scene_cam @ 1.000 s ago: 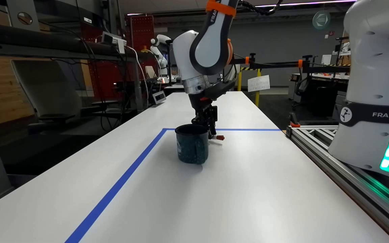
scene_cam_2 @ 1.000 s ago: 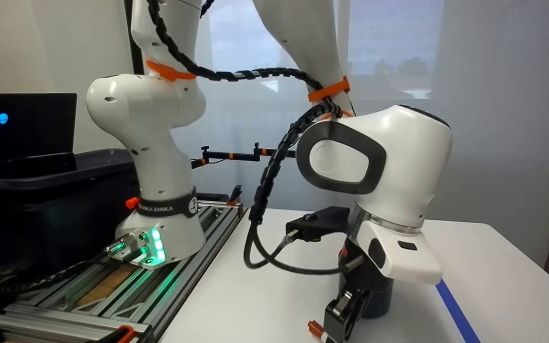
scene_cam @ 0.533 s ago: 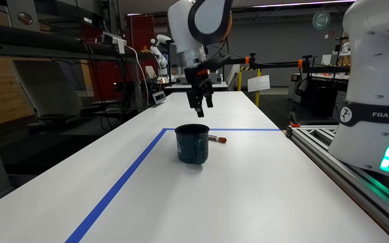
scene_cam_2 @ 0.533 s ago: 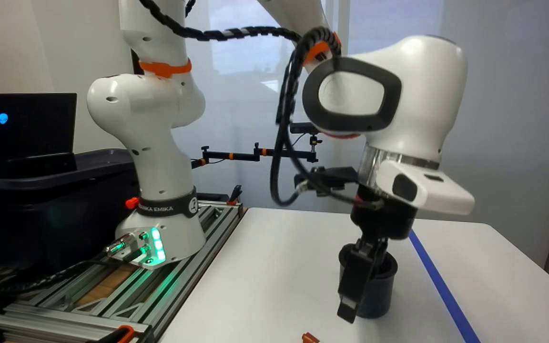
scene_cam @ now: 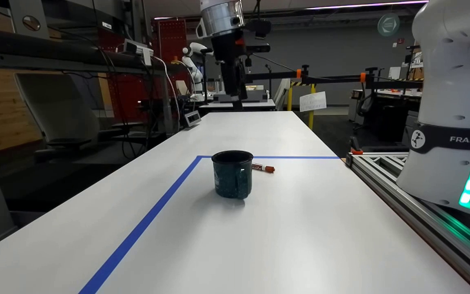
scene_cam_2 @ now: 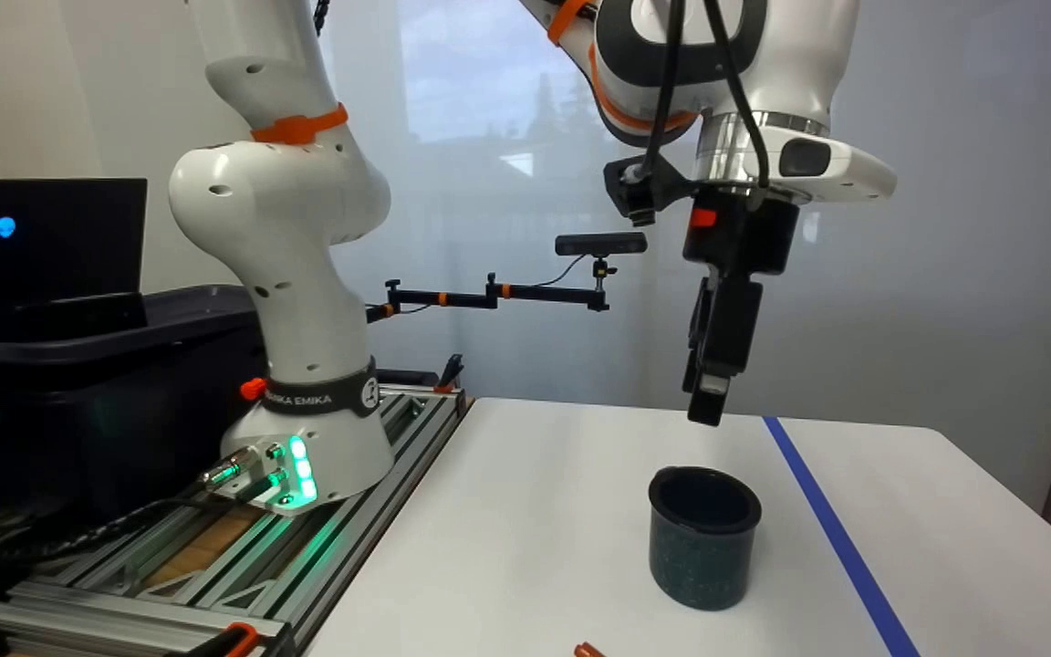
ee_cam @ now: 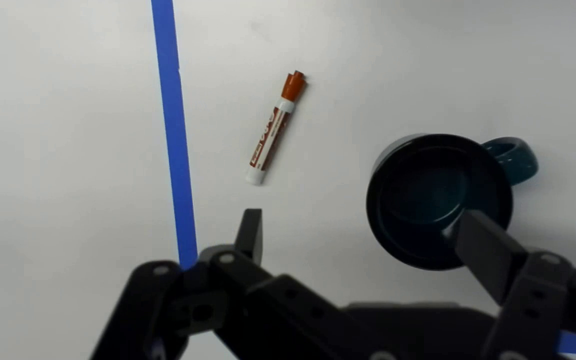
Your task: Remove the marker from the mug
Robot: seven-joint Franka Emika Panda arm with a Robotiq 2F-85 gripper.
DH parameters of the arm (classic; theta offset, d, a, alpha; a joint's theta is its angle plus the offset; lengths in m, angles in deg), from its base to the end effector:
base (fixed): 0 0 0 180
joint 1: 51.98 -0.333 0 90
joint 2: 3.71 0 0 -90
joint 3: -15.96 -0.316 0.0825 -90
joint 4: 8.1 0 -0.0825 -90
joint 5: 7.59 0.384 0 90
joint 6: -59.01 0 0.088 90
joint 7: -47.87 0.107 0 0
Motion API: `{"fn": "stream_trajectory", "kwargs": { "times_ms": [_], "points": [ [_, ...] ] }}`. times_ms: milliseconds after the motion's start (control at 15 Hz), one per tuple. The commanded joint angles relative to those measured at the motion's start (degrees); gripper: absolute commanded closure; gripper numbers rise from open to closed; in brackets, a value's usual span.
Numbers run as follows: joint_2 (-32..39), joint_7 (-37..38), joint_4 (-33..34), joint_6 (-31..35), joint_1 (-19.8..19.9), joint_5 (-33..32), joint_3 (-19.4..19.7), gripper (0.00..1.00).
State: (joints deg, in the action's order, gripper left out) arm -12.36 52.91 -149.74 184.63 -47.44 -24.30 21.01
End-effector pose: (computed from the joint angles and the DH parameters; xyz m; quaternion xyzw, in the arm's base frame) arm 0.4379 -0.0840 0.3396 0.9918 -0.0336 -0.0674 0.1033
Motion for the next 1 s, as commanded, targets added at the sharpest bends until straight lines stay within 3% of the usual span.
{"fn": "stream_trajectory", "kwargs": {
  "times_ms": [0,933],
  "points": [
    [-2.2,-3.9,-0.3,-0.8,-0.9,1.8,-1.4,0.0],
    [-0.1,-1.6,0.1,-0.1,-0.3,0.5,-1.6,0.0]
  ]
}}
